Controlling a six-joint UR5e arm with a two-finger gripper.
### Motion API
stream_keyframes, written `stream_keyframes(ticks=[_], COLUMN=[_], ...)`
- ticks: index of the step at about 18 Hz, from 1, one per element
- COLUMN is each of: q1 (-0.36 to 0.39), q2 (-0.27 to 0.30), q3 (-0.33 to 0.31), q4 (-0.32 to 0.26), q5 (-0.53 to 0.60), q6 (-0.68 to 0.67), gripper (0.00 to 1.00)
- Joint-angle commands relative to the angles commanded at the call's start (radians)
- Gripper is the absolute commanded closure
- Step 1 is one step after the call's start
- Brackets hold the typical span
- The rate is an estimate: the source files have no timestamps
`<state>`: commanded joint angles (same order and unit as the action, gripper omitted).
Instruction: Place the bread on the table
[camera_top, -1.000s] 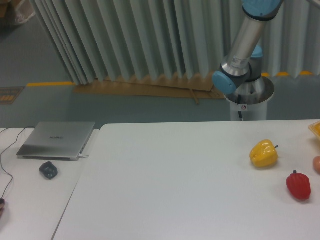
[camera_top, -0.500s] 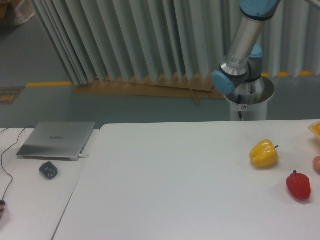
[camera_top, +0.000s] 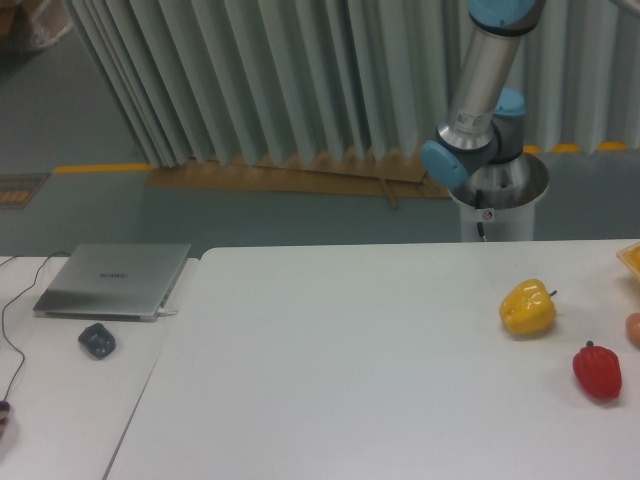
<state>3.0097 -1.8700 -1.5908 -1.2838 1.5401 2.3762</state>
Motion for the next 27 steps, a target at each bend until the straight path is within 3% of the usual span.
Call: stream_keyframes(ticks=[5,27], q1=[-0.025,-0.334], q2=[0.032,0.061], q3=[0.037,0.046], q4=[-0.084,-0.077], q5=[-0.005,-0.008], q6=[-0.037,-0.503], gripper=[0.58,0.57])
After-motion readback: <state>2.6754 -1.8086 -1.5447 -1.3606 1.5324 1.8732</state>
